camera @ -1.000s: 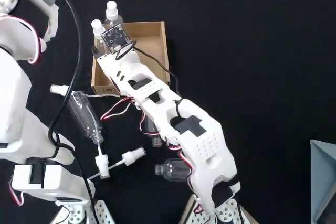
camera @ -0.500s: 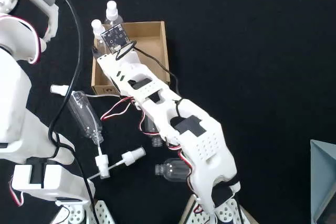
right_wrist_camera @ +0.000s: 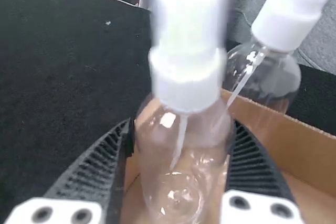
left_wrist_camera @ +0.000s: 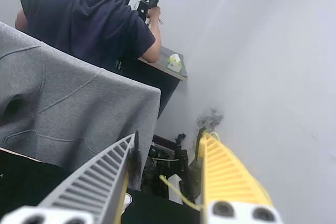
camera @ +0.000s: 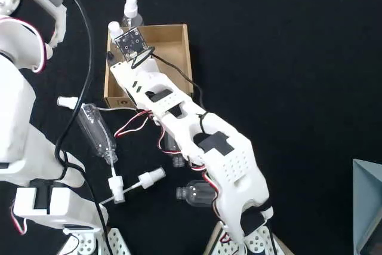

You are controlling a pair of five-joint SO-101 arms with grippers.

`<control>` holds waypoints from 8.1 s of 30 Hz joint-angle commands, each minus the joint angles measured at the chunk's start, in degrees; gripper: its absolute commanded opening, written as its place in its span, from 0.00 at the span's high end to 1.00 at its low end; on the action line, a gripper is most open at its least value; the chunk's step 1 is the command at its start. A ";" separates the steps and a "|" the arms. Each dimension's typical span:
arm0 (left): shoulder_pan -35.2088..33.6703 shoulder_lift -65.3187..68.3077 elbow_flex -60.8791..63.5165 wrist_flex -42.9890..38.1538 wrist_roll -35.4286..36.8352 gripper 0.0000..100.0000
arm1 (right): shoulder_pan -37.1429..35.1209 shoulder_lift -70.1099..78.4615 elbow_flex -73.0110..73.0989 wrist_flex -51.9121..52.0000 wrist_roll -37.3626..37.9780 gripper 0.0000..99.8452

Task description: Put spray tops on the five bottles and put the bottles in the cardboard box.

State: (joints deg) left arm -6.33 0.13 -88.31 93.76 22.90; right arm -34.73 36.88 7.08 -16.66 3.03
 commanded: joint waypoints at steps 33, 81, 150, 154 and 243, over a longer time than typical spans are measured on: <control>-0.22 0.53 -1.01 -0.88 0.26 0.82 | 0.97 -11.30 9.27 -0.53 -0.35 0.77; -0.22 0.53 -1.01 -1.05 0.18 0.82 | 1.67 -44.97 7.60 37.89 18.29 0.77; -0.66 0.53 -1.45 -1.23 0.09 0.82 | -1.85 -16.13 -21.67 100.84 53.45 0.77; -0.66 0.53 -1.45 -1.23 0.00 0.82 | -3.25 -11.82 -25.45 101.27 50.73 0.80; -0.66 0.26 -1.45 -1.23 -0.18 0.82 | 2.90 -18.95 -11.21 103.65 72.53 0.71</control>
State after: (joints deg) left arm -6.51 0.66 -88.31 93.76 22.90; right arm -29.71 17.71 -3.82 88.57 74.68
